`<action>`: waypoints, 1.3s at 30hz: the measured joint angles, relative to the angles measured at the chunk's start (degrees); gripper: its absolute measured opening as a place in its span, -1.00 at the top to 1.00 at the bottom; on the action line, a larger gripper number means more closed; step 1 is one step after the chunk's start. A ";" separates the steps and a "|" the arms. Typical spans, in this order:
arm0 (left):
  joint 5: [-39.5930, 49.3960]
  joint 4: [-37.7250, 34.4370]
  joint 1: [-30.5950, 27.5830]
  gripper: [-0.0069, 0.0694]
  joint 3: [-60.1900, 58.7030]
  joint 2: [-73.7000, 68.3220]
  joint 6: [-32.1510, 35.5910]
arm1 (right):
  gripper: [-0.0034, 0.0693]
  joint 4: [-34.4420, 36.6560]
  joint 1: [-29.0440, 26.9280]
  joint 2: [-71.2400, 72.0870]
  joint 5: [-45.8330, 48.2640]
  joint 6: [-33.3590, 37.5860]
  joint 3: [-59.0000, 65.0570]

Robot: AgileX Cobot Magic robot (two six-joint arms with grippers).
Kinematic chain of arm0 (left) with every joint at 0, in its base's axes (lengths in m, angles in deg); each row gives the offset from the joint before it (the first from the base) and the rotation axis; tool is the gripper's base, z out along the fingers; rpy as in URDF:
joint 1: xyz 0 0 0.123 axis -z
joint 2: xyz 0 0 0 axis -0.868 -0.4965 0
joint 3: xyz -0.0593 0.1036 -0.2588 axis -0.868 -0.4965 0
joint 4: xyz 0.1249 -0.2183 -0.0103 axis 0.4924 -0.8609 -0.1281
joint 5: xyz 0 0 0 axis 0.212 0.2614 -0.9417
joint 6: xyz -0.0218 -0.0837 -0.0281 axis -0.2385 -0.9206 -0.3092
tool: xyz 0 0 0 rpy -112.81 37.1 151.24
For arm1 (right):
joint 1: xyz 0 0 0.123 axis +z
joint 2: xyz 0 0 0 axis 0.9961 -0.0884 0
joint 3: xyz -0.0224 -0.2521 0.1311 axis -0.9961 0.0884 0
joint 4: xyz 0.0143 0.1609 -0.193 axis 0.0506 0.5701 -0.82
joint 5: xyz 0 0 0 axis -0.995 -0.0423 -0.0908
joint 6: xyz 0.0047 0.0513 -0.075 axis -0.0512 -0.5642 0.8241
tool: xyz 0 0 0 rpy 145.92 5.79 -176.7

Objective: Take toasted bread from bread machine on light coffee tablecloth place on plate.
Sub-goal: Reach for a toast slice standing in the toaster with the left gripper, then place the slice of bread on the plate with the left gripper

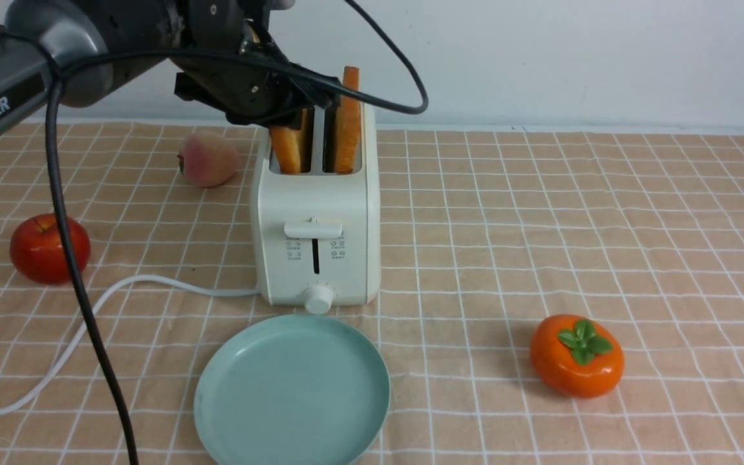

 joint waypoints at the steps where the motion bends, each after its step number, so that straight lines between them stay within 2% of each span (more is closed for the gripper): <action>1: 0.69 0.58 0.00 0.68 0.47 0.36 -0.57 | 0.82 0.00 0.00 0.00 -0.16 0.00 0.00; 8: 6.10 2.72 0.07 0.64 6.21 8.42 -1.51 | 0.82 0.05 0.00 0.00 -0.70 0.00 0.00; 13: 16.72 2.40 0.07 0.64 8.84 21.89 -1.70 | 0.80 0.05 0.00 0.00 -1.34 0.00 0.00; 17: 22.52 1.92 0.07 0.64 5.29 27.07 -1.86 | 0.79 0.05 0.00 0.00 -2.60 0.00 0.00; 19: 23.62 0.20 0.07 0.64 -2.41 30.45 -1.99 | 0.79 0.05 0.00 0.00 -3.66 0.00 0.00; 21: 21.39 -3.94 0.07 0.64 -11.90 32.87 -2.04 | 0.78 0.05 0.00 0.00 -4.15 0.02 0.00; 25: 10.30 -15.36 0.02 0.64 -31.96 36.27 0.47 | 0.78 0.05 0.00 0.00 -4.46 0.02 0.00; 26: 5.66 -20.09 0.02 0.64 -39.05 36.81 2.59 | 0.78 0.05 0.00 0.00 -4.47 0.02 0.00; 27: 4.15 -21.74 0.02 0.64 -40.00 36.81 3.41 | 0.78 0.05 0.00 0.00 -4.47 0.02 0.00; 30: -7.75 -36.20 0.02 0.64 -53.70 36.79 12.35 | 0.77 0.05 0.00 0.00 -4.53 0.02 0.00; 32: -11.07 -39.88 0.02 0.64 -56.67 36.64 15.27 | 0.77 0.05 0.00 0.00 -4.53 0.02 0.00; 33: -14.87 -46.21 0.02 0.64 -59.35 36.04 20.57 | 0.76 0.05 0.00 0.00 -4.53 0.02 0.00; 34: -16.74 -49.42 0.02 0.64 -60.42 35.43 23.26 | 0.76 0.05 0.00 0.00 -4.53 0.02 0.00; 39: -18.50 -58.44 0.02 0.63 -61.43 31.16 32.32 | 0.74 0.05 0.00 0.00 -4.53 0.02 0.00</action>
